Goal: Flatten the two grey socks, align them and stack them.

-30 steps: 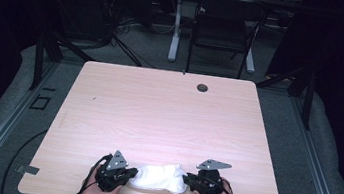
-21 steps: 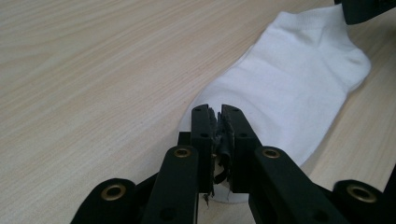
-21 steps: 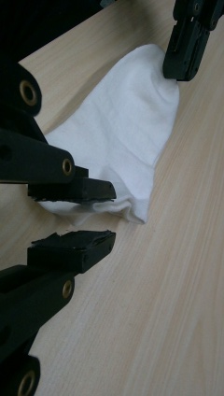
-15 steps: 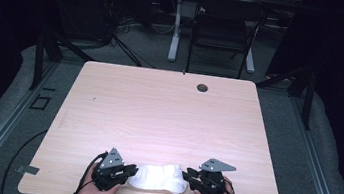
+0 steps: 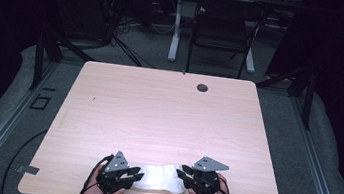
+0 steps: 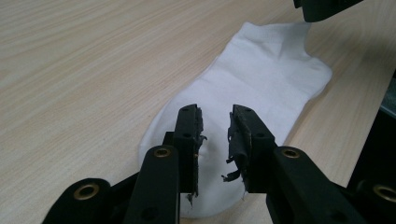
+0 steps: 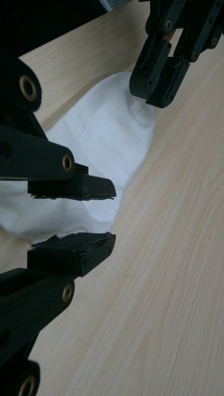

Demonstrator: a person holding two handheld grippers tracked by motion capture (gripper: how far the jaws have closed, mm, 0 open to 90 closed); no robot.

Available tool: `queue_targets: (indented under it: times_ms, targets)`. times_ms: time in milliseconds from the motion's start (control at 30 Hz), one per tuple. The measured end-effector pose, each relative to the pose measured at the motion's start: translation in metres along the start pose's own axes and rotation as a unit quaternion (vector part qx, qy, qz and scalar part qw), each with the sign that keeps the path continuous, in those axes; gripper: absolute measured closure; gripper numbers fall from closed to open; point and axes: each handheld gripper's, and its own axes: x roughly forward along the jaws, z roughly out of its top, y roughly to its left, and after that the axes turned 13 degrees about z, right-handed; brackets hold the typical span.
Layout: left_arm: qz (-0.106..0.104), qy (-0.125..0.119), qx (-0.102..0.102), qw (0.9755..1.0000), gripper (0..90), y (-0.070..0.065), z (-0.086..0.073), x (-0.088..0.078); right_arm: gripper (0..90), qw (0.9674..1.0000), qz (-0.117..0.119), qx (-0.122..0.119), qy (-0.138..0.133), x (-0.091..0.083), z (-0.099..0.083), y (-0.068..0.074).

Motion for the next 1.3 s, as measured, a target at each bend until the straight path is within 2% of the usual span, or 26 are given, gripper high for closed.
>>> queue_targets:
  times_ms: [200,333,533,667,700,733,767,833,900,933,967,1100,1233,1300]
  targets:
    - [0.005,0.014,0.009,0.9999,70.1,-0.001,-0.004,0.007,74.4,0.9999,0.011,0.008,0.004,0.006,0.001,-0.003]
    - [0.006,0.018,0.013,0.9997,68.5,-0.001,-0.006,0.009,74.9,0.9996,0.014,0.004,0.022,0.012,-0.001,-0.005]
    - [0.003,0.026,0.021,0.9994,65.3,0.000,-0.008,0.012,71.5,0.9990,0.017,0.014,0.038,0.017,-0.007,-0.009]
    - [0.001,0.027,0.019,0.9995,62.4,0.001,-0.009,0.014,66.6,0.9985,0.018,0.003,0.051,0.022,-0.011,-0.009]
    - [0.003,0.026,0.020,0.9995,61.7,0.002,-0.010,0.014,65.4,0.9982,0.015,-0.006,0.057,0.023,-0.012,-0.009]
    - [0.003,0.026,0.020,0.9995,61.2,0.002,-0.010,0.014,65.4,0.9982,0.015,-0.006,0.057,0.023,-0.012,-0.009]
    - [0.004,0.026,0.026,0.9993,60.8,0.002,-0.010,0.014,63.7,0.9984,0.006,-0.014,0.054,0.022,-0.012,-0.008]
    - [0.006,0.025,0.029,0.9992,60.6,0.002,-0.010,0.014,63.5,0.9991,-0.003,-0.021,0.037,0.019,-0.010,-0.006]
    - [0.004,0.026,0.029,0.9992,60.6,0.002,-0.010,0.014,63.7,0.9996,-0.001,-0.024,0.017,0.016,-0.009,-0.002]
    - [0.004,0.026,0.029,0.9992,60.5,0.002,-0.010,0.014,63.7,0.9996,-0.001,-0.024,0.017,0.016,-0.009,-0.002]
    - [0.002,0.026,0.029,0.9992,60.4,0.003,-0.010,0.014,63.8,0.9995,0.011,-0.027,0.015,0.015,-0.008,0.001]
    - [0.000,0.025,0.029,0.9993,60.0,0.003,-0.011,0.014,62.8,0.9983,0.023,-0.027,0.046,0.022,-0.011,0.000]
    - [-0.001,0.025,0.032,0.9992,59.2,0.003,-0.011,0.015,59.0,0.9982,0.032,-0.010,0.050,0.025,-0.017,-0.007]
    - [-0.002,0.023,0.033,0.9992,59.2,0.003,-0.011,0.015,58.5,0.9982,0.032,-0.011,0.050,0.023,-0.018,-0.007]
